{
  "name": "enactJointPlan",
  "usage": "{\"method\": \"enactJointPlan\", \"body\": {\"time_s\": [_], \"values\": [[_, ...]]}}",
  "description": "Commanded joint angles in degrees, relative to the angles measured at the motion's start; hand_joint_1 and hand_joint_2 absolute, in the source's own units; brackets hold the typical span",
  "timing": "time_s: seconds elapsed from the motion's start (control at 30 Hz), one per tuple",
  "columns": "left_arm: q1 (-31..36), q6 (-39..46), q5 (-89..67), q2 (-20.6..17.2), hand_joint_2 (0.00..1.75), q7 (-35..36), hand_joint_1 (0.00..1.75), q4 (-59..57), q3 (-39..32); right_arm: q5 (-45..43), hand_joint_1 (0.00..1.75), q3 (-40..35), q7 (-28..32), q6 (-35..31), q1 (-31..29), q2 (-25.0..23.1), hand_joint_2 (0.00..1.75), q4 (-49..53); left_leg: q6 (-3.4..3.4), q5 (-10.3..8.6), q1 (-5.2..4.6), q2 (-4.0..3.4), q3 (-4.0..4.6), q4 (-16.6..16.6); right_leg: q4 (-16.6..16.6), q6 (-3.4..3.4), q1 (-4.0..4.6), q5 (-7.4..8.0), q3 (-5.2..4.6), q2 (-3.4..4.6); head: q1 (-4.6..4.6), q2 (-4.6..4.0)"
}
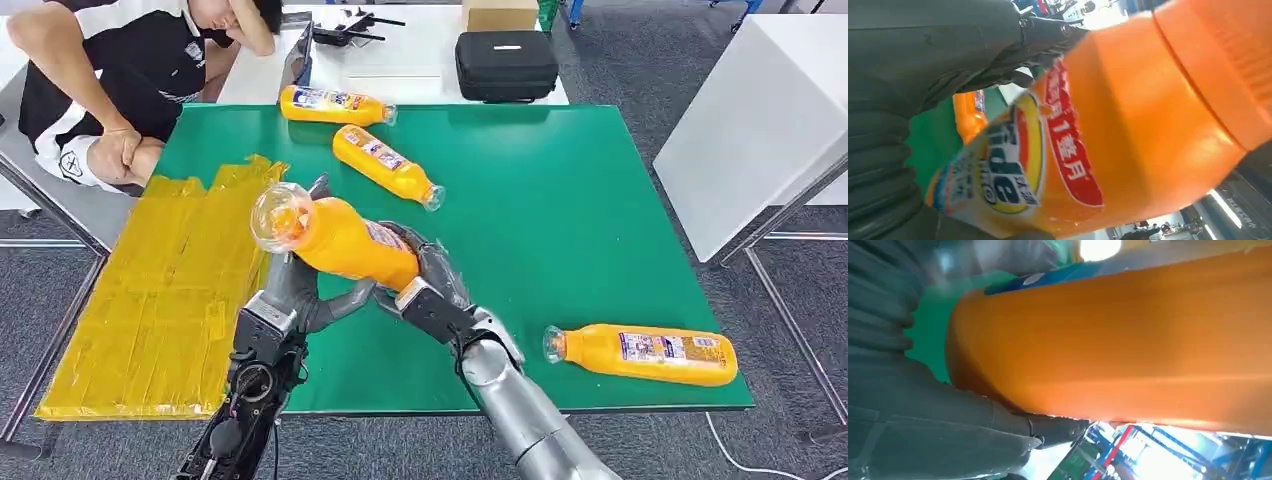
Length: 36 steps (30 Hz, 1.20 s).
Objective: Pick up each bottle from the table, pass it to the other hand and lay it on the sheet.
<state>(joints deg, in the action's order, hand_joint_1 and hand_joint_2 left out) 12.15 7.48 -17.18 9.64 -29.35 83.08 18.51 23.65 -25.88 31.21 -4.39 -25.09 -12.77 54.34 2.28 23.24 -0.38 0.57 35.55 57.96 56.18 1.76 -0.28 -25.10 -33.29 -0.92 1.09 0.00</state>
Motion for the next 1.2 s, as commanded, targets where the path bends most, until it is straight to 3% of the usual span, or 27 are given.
{"method": "enactJointPlan", "body": {"time_s": [0.03, 0.33, 0.37, 0.4, 0.43, 1.1, 1.17, 1.2], "values": [[2.3, 0.13, 0.4, -1.47, 1.75, 0.05, 0.0, -2.37, 0.55, 0.24, 1.75, -5.04, 0.22, 0.53, -4.15, -0.58, 1.75, -7.16, -0.22, 0.1, 0.08, -0.22, -0.23, 0.06, 0.0, -0.06, 0.06, -0.04, 0.23, 0.26, 0.0, 0.0], [2.1, 0.86, 1.0, -1.55, 1.75, -0.26, 0.0, -1.4, 0.06, 1.03, 1.75, -8.69, 0.71, 0.64, -3.69, -0.59, 1.75, -6.35, -0.18, 0.07, 0.07, -0.14, -0.17, 0.03, -0.01, -0.05, 0.06, -0.04, 0.18, 0.17, 0.0, 0.0], [2.03, 0.87, 1.04, -1.5, 1.75, -0.28, 0.59, -1.16, 0.11, 0.9, 1.75, -8.82, 0.56, 0.47, -3.57, -0.42, 1.75, -5.99, -0.13, 0.04, 0.04, -0.09, -0.11, 0.01, 0.0, -0.04, 0.03, -0.03, 0.11, 0.11, -0.02, 0.0], [2.1, 0.84, 1.2, -1.38, 1.75, -0.35, 1.4, -1.1, 0.17, 0.6, 1.75, -9.03, 0.23, 0.3, -3.44, -0.14, 1.75, -5.39, -0.17, 0.07, 0.06, -0.09, -0.16, 0.03, 0.01, -0.05, 0.04, -0.06, 0.18, 0.12, 0.0, 0.0], [2.23, 0.85, 1.17, -1.28, 1.75, -0.33, 1.71, -1.06, 0.3, 0.46, 1.75, -8.95, 0.1, 0.19, -3.45, -0.03, 1.75, -5.18, -0.11, 0.04, 0.04, -0.05, -0.07, 0.03, 0.01, -0.03, 0.03, -0.03, 0.08, 0.07, 0.0, 0.0], [2.03, 1.46, 2.11, -1.66, 1.75, -0.41, 1.75, 0.17, 0.09, -2.24, 1.75, -7.17, -0.37, -2.11, -1.19, 1.85, 1.75, 2.1, -0.12, 0.02, 0.05, 0.01, -0.08, 0.02, -0.02, -0.02, 0.03, -0.03, 0.09, 0.01, 0.0, 0.0], [2.1, 2.01, 2.01, -1.68, 1.75, -0.38, 1.75, 0.2, -0.28, -1.96, 0.0, -6.9, -0.52, -3.92, -0.26, 2.21, 1.75, 4.48, -0.11, 0.02, 0.03, 0.01, -0.07, 0.02, 0.0, -0.02, 0.01, -0.04, 0.08, 0.01, -0.02, 0.0], [2.19, 3.04, 1.46, -1.84, 1.75, -0.27, 1.75, 0.0, -0.63, -1.84, 0.0, -6.96, -0.46, -4.69, 0.55, 2.68, 1.75, 6.66, -0.15, 0.05, 0.06, -0.03, -0.13, 0.03, -0.01, -0.03, 0.04, -0.05, 0.15, 0.05, 0.0, 0.0]]}}
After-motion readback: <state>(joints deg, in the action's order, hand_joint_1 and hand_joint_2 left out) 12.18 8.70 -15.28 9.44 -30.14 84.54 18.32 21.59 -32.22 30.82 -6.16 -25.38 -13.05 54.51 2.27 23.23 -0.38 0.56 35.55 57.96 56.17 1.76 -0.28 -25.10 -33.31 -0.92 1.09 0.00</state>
